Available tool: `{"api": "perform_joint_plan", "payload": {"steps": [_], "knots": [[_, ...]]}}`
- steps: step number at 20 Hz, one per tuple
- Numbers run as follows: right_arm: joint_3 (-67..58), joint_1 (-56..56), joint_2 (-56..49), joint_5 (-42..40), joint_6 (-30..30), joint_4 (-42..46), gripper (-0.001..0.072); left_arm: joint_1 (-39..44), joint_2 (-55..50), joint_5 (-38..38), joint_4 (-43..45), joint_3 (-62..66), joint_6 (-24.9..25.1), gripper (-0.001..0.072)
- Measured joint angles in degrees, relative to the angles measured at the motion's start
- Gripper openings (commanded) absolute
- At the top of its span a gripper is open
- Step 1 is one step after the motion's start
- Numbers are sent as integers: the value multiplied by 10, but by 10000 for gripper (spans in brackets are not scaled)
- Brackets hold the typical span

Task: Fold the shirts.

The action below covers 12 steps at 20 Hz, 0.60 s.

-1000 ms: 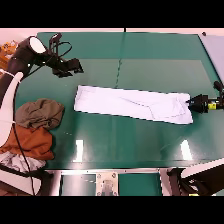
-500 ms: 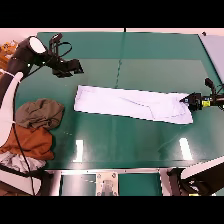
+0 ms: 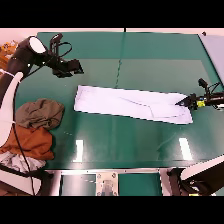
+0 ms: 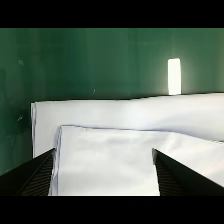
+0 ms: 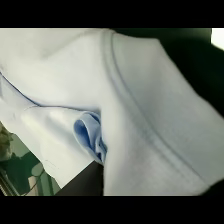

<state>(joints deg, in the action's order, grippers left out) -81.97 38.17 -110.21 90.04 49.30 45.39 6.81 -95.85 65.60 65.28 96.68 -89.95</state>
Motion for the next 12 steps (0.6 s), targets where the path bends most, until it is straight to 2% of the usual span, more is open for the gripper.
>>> {"api": "perform_joint_plan", "payload": {"steps": [3, 4, 5, 6, 9, 12], "knots": [[-8, -3, 0, 0, 8, -2, 15, 0, 0, 0, -3, 0, 0, 700], [-14, -4, 0, 2, 13, -2, 14, 0, 0, 0, -5, 0, 3, 628], [-22, -5, 2, 7, 21, -2, 14, 0, 0, 0, -11, 0, 7, 192], [-31, -8, 5, 9, 29, -2, 14, 0, 0, -1, -19, 0, 14, 37], [-59, -23, 24, 16, 55, -1, 14, 14, -4, -20, -56, -3, 46, 24], [-96, -50, 55, 30, 93, 10, 15, 65, -24, -60, -77, -7, 65, 25]]}}
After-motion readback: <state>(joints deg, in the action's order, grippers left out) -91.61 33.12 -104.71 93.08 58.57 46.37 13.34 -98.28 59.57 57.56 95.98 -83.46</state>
